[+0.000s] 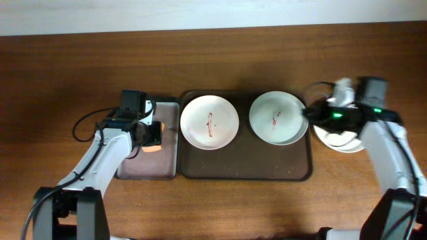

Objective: Clean dirty plates on tray and stack at the side

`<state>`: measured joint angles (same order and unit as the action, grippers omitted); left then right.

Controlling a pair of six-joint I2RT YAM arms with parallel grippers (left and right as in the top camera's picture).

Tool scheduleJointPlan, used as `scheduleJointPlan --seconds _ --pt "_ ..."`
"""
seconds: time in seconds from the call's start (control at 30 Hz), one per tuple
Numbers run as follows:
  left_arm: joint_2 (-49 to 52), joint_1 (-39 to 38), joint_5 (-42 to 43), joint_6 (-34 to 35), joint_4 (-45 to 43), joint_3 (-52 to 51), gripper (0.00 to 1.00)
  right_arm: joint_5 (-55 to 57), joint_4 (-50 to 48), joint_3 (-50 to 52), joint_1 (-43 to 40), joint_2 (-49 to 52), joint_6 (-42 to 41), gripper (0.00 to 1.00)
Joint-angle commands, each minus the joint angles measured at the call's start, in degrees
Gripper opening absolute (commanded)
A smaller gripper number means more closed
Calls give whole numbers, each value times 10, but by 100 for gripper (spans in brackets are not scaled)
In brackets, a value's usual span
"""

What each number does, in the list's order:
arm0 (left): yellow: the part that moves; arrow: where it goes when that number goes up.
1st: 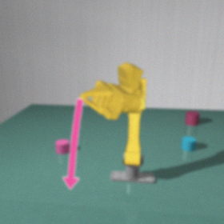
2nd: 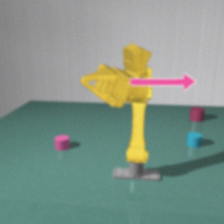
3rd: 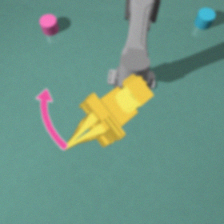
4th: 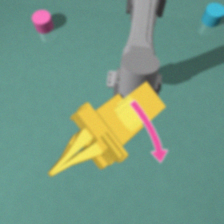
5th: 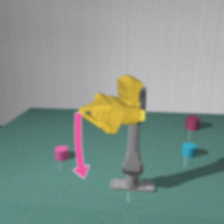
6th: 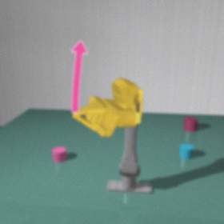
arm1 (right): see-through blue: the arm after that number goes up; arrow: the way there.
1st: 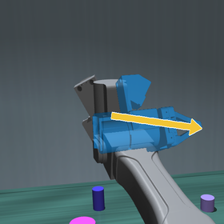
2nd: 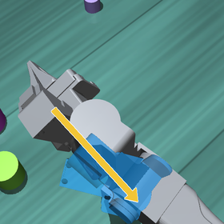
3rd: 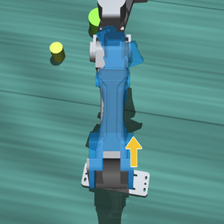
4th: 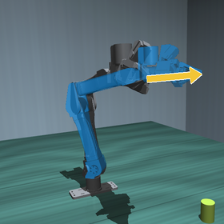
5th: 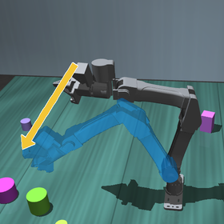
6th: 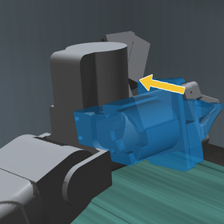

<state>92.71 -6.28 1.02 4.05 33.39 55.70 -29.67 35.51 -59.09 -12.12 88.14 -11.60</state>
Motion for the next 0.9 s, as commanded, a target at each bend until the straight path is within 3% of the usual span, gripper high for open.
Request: scheduleJointPlan --seconds 0.0,0.17,0.4,0.67,0.8,0.87 --pt "2 2 -3 -7 -2 -4 0 45 -7 -11 132 5 23 44" --pt "2 2 3 -6 -1 -4 0 156 -55 -11 283 54 -48 45" --pt "2 2 3 -4 -2 -4 0 150 -149 -11 362 178 -134 40" --pt "-7 0 18 -4 -2 9 0 169 -90 -11 364 182 -140 6" --pt "-58 -24 151 7 -18 33 0 168 -74 -11 364 182 -140 5" --pt "-59 -68 179 91 -25 32 0 168 -74 -11 364 182 -140 6"
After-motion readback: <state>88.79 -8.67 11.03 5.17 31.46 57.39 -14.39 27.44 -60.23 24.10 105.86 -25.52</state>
